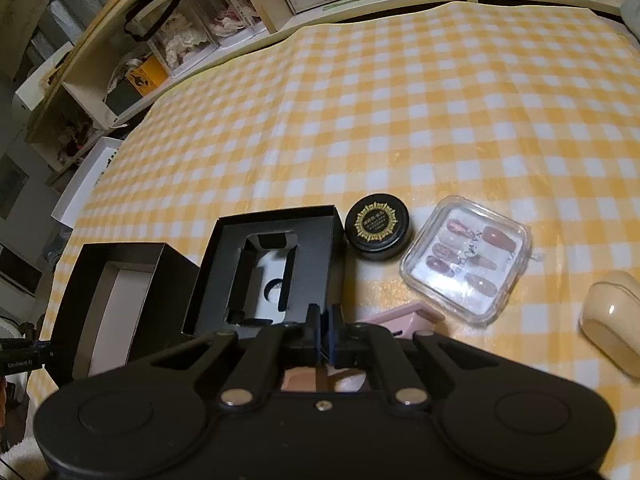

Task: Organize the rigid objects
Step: 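Lower the right tool onto the black insert tray and close on it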

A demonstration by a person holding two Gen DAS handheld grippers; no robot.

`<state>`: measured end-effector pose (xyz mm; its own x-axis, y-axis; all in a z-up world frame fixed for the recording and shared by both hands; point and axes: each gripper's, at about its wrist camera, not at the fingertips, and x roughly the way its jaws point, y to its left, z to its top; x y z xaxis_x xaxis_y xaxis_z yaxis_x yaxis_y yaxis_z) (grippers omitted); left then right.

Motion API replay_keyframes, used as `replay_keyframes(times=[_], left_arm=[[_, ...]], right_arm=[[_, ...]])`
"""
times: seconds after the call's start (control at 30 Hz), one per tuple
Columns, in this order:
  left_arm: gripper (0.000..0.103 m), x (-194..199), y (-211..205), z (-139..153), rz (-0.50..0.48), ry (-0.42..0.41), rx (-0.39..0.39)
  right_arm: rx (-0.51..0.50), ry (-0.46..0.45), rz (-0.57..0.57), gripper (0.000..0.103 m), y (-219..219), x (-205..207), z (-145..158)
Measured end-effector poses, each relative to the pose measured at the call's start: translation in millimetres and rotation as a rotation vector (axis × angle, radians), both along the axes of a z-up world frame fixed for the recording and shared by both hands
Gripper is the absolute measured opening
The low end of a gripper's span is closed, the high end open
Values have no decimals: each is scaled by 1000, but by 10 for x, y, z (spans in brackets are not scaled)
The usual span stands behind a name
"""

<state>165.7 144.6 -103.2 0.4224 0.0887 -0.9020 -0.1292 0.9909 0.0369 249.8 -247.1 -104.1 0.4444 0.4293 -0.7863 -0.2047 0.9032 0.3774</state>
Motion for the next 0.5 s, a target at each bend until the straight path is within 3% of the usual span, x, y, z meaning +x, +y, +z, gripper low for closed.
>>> replay_keyframes(times=[0.5], left_arm=[[4,0,-18,-12,1,2,-14]], right_arm=[[235,26,-321,3,-192,-125,131]])
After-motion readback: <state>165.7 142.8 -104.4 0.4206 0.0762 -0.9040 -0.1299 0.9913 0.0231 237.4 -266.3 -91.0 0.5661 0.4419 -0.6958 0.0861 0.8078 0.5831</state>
